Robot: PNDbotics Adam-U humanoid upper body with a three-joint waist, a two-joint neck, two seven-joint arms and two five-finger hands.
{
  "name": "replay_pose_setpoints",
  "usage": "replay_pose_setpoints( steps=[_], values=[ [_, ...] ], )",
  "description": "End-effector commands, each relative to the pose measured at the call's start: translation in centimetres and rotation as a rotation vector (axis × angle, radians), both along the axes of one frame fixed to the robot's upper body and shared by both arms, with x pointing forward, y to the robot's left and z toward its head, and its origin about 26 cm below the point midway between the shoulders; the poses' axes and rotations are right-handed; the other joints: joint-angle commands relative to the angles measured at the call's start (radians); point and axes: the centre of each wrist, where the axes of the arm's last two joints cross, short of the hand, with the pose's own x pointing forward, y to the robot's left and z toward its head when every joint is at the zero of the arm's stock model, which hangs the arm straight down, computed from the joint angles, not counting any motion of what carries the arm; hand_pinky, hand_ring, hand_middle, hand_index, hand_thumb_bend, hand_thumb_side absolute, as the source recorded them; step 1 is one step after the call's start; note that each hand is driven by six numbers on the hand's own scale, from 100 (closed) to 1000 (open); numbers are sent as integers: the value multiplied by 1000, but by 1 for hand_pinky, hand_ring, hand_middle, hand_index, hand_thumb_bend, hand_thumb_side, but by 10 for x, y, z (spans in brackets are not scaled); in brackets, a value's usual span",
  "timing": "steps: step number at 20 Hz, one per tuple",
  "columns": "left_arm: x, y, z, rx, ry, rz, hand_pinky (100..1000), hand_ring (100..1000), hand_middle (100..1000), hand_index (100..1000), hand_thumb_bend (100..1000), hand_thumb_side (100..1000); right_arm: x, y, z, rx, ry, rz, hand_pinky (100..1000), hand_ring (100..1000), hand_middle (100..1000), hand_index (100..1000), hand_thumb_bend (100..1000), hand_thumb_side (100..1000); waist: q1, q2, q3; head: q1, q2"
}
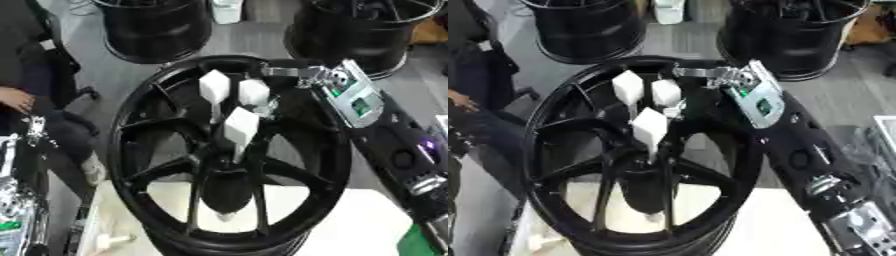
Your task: Pull the pin out of the wheel hub.
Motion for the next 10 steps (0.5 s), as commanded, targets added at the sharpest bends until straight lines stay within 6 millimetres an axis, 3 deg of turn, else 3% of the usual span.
replay_pose_setpoints(
  steps=[1, 10],
  values=[
    [1, 2, 6, 18, -18, -1, 614, 616, 684, 761, 681, 642, 2, -2, 11, 1, -30, -4, 840, 731, 564, 774, 146, 456, 2, -15, -3, -2, 3],
    [0, 2, 6, 16, -18, -1, 614, 615, 684, 762, 680, 643, 0, -1, 16, 89, -76, -39, 718, 401, 317, 619, 100, 392, 4, -17, -7, -7, 3]
  ],
)
